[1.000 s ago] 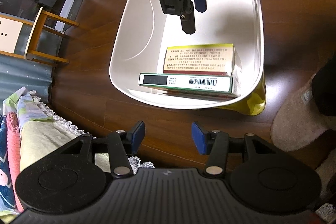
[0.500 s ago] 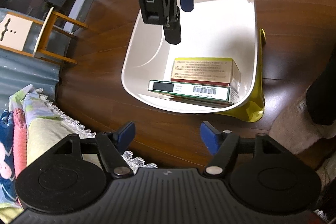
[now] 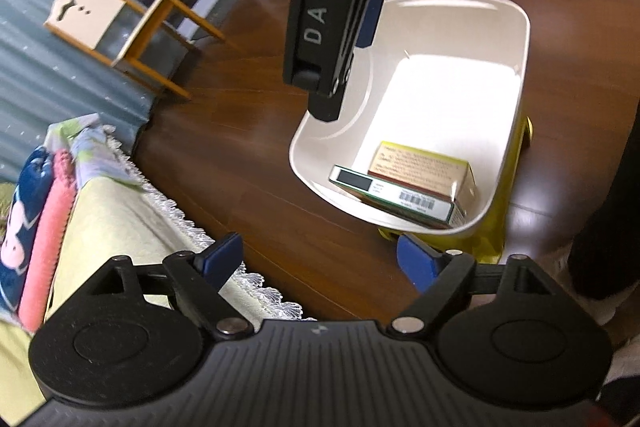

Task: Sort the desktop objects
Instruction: 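Withdraw both tools up out of the bin toward the sofa, then move both tools toward the white and black boxes on the sofa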

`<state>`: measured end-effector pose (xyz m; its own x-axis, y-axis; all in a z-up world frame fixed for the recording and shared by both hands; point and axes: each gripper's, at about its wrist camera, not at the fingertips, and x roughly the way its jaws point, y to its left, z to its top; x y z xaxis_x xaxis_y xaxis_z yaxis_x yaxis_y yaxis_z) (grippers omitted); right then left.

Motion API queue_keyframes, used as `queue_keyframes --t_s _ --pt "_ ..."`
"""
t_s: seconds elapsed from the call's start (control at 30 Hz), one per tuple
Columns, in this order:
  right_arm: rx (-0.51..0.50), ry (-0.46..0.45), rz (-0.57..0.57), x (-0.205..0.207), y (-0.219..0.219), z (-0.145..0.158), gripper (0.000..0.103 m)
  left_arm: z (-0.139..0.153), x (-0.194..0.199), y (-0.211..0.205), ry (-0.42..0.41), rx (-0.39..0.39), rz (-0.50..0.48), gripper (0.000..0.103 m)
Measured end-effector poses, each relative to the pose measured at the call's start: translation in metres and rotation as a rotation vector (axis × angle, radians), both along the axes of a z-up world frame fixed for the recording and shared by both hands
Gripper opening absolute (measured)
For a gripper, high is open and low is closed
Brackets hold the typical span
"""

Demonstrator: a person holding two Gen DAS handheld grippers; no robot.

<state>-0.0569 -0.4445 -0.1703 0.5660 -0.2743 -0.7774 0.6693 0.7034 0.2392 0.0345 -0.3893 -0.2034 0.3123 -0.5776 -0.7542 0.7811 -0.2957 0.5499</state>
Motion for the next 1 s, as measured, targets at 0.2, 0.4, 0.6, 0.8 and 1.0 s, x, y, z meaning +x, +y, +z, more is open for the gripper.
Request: queue_keyframes --t_s 0.2,0.4,0.6,0.8,1.0 --pt "-0.048 -0.037 0.028 0.0 0.011 0.029 0.068 0.021 -0.004 0.011 0.013 -0.051 0.061 0.094" --pt "-0.107 -0.081 0.056 0.006 0.024 0.054 0.07 0.049 -0.001 0.029 0.01 -0.114 0.172 0.1" --pt "-0.131 -0.143 0.098 0.021 0.044 0.077 0.073 0.081 0.018 0.06 0.023 -0.233 0.375 0.101" --pt "-0.143 -0.199 0.162 0.047 0.077 0.092 0.073 0.112 0.042 0.111 0.047 -0.377 0.614 0.101" --pt "-0.138 -0.231 0.224 0.074 0.111 0.097 0.073 0.129 0.058 0.158 0.039 -0.469 0.777 0.101"
